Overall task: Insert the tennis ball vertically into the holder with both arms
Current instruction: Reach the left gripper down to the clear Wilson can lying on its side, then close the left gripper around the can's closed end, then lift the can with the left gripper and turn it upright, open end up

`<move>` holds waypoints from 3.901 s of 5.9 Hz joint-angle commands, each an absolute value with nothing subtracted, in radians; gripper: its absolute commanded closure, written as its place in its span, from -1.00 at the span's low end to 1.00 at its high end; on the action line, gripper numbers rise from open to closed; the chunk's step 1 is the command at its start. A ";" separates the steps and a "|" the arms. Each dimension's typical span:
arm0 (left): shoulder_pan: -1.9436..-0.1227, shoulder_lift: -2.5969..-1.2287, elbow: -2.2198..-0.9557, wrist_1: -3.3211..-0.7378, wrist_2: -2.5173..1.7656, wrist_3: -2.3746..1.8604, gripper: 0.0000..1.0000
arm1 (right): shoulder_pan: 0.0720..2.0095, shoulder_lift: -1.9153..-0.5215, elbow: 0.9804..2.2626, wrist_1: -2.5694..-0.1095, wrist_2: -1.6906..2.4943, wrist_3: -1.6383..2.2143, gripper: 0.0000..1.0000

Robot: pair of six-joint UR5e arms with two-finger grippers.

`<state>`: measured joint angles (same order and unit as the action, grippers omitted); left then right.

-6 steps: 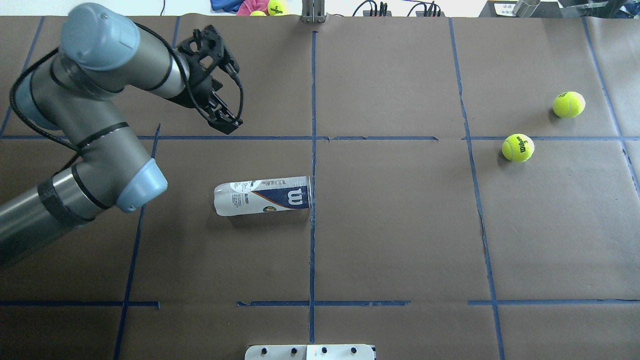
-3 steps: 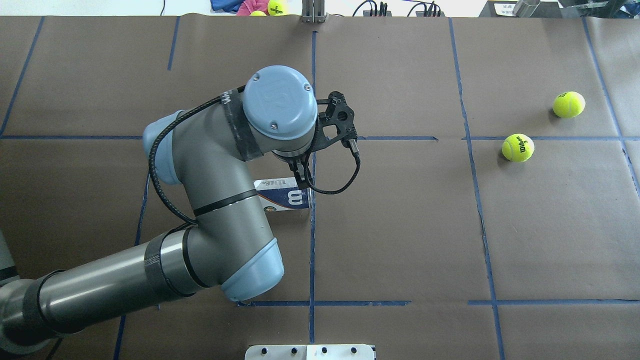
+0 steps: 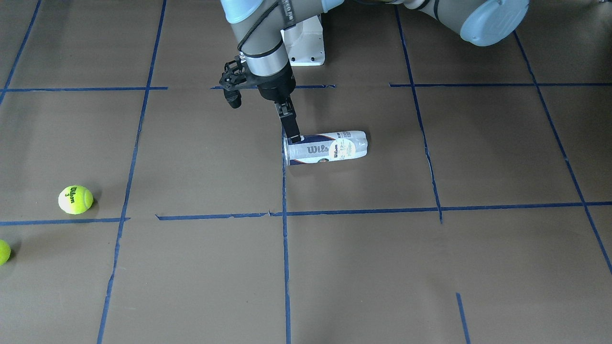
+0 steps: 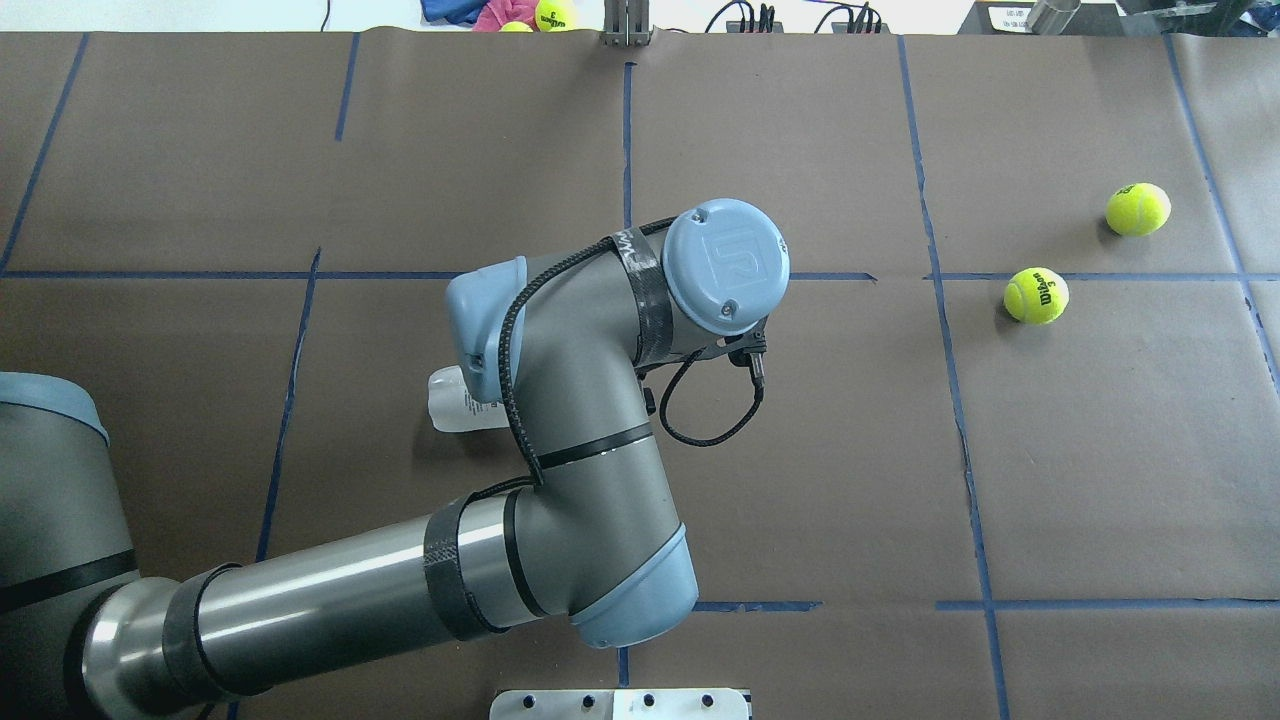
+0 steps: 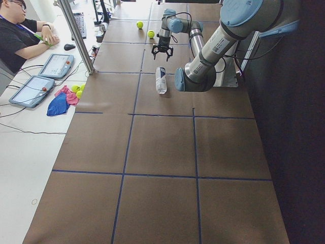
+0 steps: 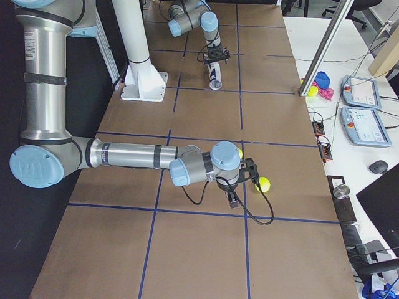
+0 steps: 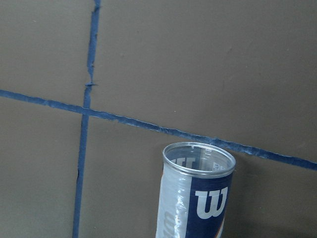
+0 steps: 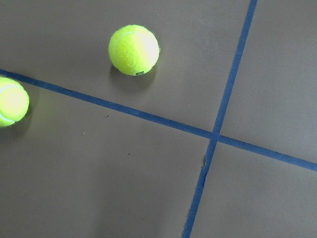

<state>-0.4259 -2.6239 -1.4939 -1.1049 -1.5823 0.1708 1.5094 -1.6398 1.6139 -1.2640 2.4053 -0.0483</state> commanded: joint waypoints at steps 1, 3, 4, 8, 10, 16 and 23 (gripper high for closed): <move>-0.416 -2.626 -1.428 -1.129 -1.575 0.173 -1.00 | 1.509 -1.640 1.614 -1.264 2.405 -0.049 -1.00; -0.416 -2.619 -1.358 -1.222 -1.575 0.166 -1.00 | 1.509 -1.640 1.614 -1.264 2.405 -0.049 -1.00; -0.416 -2.606 -1.329 -1.270 -1.575 0.167 -1.00 | 1.509 -1.640 1.611 -1.266 2.405 -0.049 -1.00; -0.410 -2.576 -1.301 -1.331 -1.577 0.170 -0.98 | 1.509 -1.640 1.609 -1.266 2.405 -0.049 -1.00; -0.407 -2.574 -1.298 -1.333 -1.577 0.166 -0.92 | 1.509 -1.640 1.609 -1.266 2.405 -0.049 -1.00; -0.422 -2.560 -1.392 -1.379 -1.586 0.158 -0.58 | 1.509 -1.640 1.611 -1.266 2.405 -0.048 -1.00; -0.578 -2.315 -1.586 -2.526 -1.784 -0.329 -0.57 | 1.509 -1.638 1.611 -1.264 2.405 -0.049 -1.00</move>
